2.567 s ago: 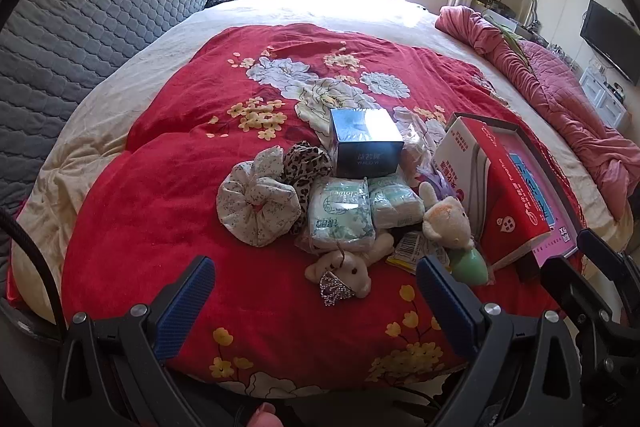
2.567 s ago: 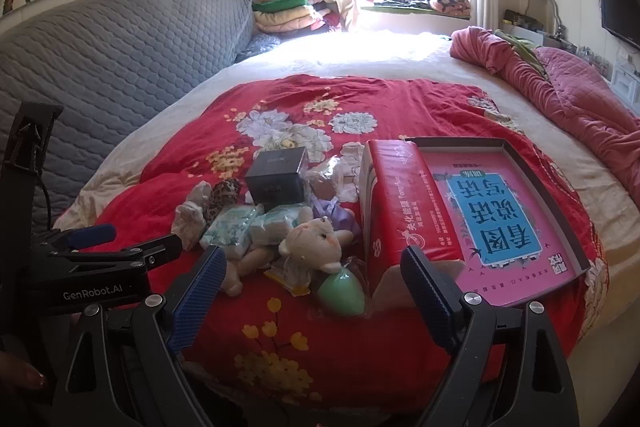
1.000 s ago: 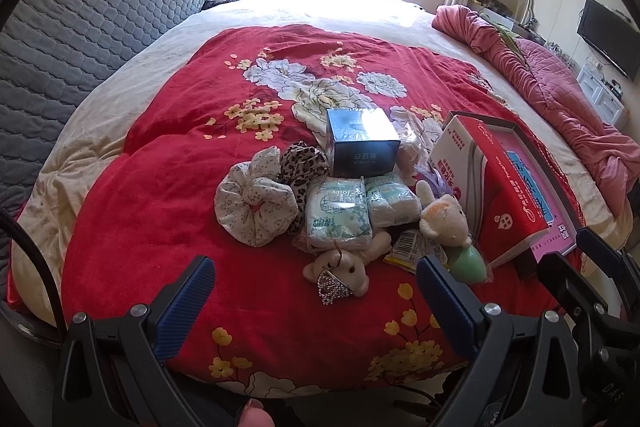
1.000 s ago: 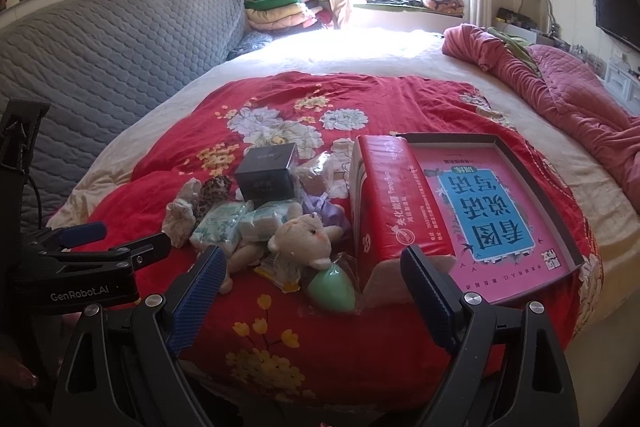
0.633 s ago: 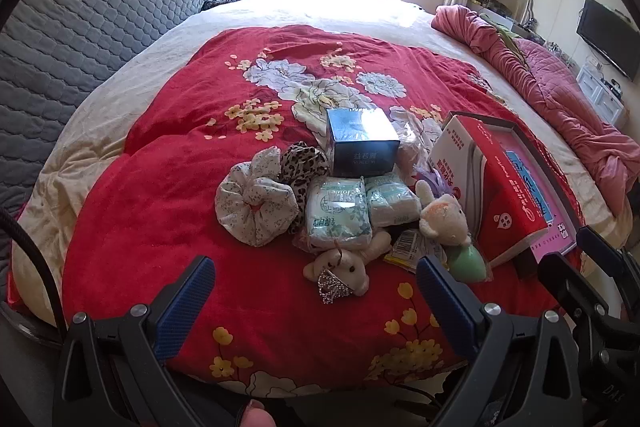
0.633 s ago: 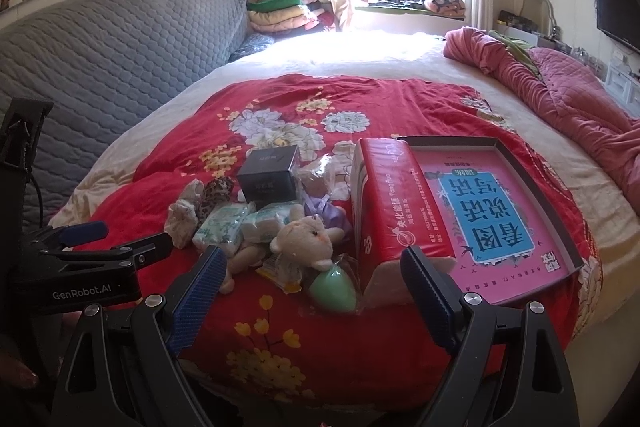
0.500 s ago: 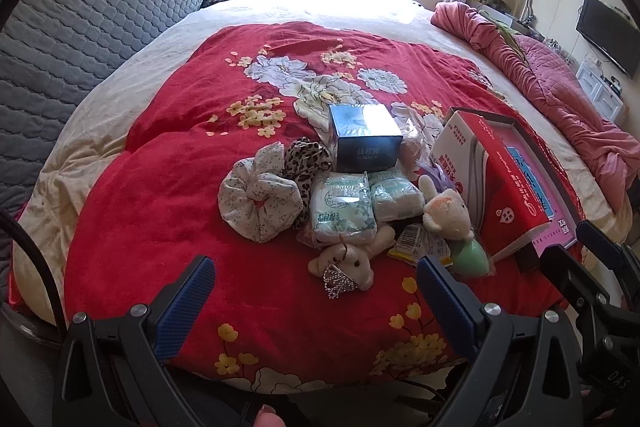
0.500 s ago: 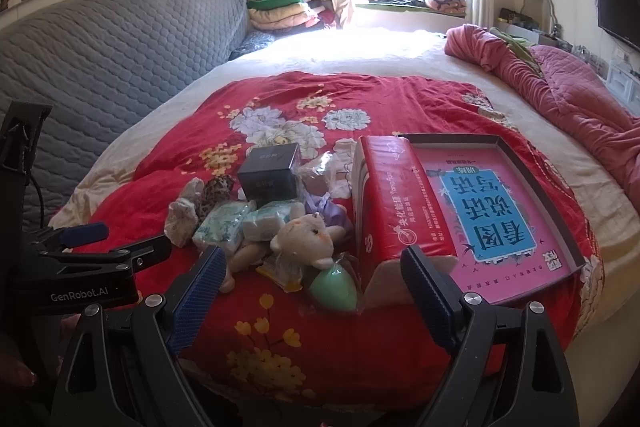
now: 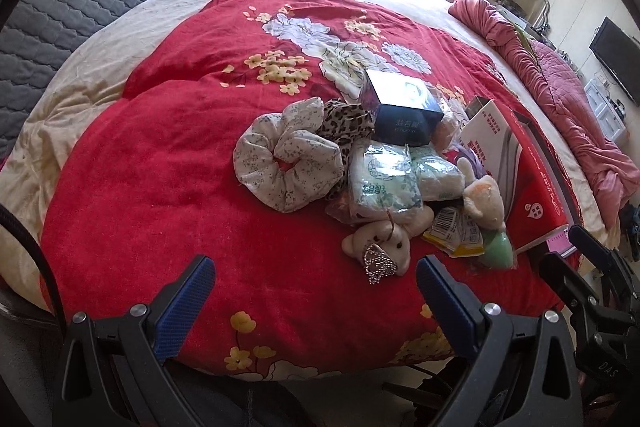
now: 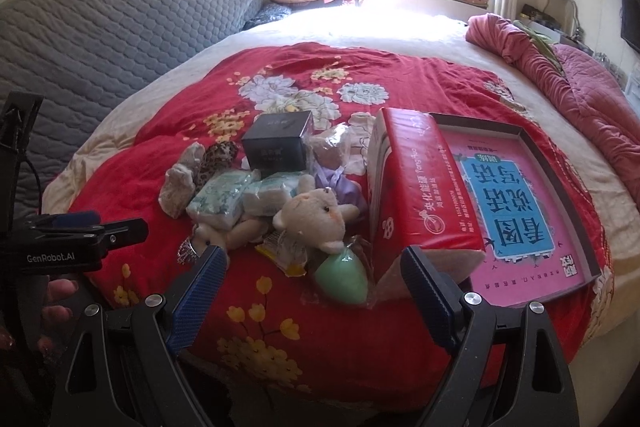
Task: Organize soft objects
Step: 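Lower the left gripper onto the white floral scrunchie and close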
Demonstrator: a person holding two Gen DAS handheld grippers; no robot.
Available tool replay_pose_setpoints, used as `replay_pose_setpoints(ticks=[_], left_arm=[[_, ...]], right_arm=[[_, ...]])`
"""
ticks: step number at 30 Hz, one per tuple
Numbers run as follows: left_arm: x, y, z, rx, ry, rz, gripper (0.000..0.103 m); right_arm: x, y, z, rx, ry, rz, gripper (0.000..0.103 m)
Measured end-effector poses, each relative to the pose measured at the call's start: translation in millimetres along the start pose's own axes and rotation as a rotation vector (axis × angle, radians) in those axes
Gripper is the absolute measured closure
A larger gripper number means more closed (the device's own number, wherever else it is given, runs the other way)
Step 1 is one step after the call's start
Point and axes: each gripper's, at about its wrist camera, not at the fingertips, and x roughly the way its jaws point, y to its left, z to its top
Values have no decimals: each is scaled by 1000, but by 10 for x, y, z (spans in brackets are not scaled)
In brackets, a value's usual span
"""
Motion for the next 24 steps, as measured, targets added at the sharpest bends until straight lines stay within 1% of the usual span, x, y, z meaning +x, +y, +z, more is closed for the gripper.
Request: replay_pose_setpoints(ticks=[4,8,11,13,16,18,20,22,24], left_arm=[[125,225,92,-57,15,-7,2],[291,376,237,-100,27,-15,2],[399,402,351,-117,26,-15,2],[450,404,423,-129,21,-26,2],[494,418,516,-164,-1,-66,3],[536,413,573,-167,-12,-82,5],[588,410,611,-165,-4,-94,13],[631,425,630,-174,2,-125,18],[664,442,640,-185,8,-143,20]], right_arm=[[153,84,97,-53,3,-5,13],[368,125,174,-65,36,1,13],[486,177,211,-109,41,-27,13],[546,191,231,-124,50,-30,13],[642,166,261,-105,71,-20,13],[697,142,277,-100,75,-27,13],[762,142,287,-114,87,-46,13],[809,158,294,-135,97,-48,13],[873,197,294,-169,112,-71,13]])
